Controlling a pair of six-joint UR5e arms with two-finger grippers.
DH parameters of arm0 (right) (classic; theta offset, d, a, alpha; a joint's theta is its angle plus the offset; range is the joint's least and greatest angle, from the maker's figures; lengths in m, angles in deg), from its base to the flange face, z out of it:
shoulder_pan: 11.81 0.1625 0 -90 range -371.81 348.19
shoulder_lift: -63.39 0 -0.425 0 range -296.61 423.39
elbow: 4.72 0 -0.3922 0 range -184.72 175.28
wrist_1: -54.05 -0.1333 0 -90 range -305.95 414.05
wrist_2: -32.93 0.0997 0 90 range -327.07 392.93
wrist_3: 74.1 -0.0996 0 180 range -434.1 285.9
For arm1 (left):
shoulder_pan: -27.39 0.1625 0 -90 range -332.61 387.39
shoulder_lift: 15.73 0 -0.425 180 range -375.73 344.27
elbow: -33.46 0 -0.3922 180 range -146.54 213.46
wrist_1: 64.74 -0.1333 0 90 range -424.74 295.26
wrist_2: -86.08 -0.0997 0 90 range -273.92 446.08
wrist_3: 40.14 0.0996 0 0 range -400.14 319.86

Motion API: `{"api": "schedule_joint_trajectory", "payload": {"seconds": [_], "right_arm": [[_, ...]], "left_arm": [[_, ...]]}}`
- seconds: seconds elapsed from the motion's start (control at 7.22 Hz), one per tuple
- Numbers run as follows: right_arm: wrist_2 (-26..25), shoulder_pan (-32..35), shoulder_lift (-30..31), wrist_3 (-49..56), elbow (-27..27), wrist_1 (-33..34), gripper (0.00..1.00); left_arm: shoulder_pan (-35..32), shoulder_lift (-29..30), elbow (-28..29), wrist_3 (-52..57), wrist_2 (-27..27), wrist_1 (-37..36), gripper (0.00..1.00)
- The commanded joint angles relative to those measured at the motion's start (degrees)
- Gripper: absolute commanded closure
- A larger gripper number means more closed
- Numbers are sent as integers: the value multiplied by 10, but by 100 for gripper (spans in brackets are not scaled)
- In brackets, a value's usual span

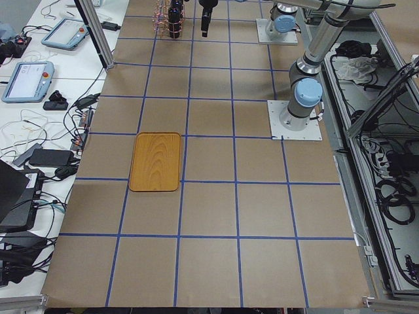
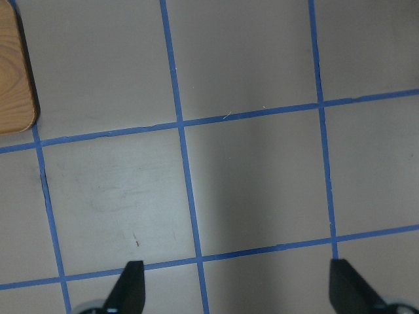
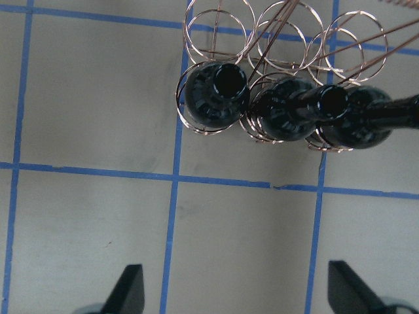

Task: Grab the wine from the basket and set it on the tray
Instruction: 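Close the right gripper on the neck of the nearest dark bottle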

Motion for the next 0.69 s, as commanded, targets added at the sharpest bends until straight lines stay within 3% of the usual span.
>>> {"api": "schedule_joint_trajectory", "payload": {"seconds": [0.0,0.14,0.42,0.55], "right_arm": [[13,-52,-26,85,-1,36,4],[17,-54,-49,86,-1,49,9],[23,-54,-89,86,-1,97,9],[55,-54,-102,81,-2,108,9]], "left_arm": [[0,1,0,0,0,-1,0],[0,1,0,0,1,-1,0],[0,0,0,0,0,0,0],[0,0,0,0,0,0,0]]}}
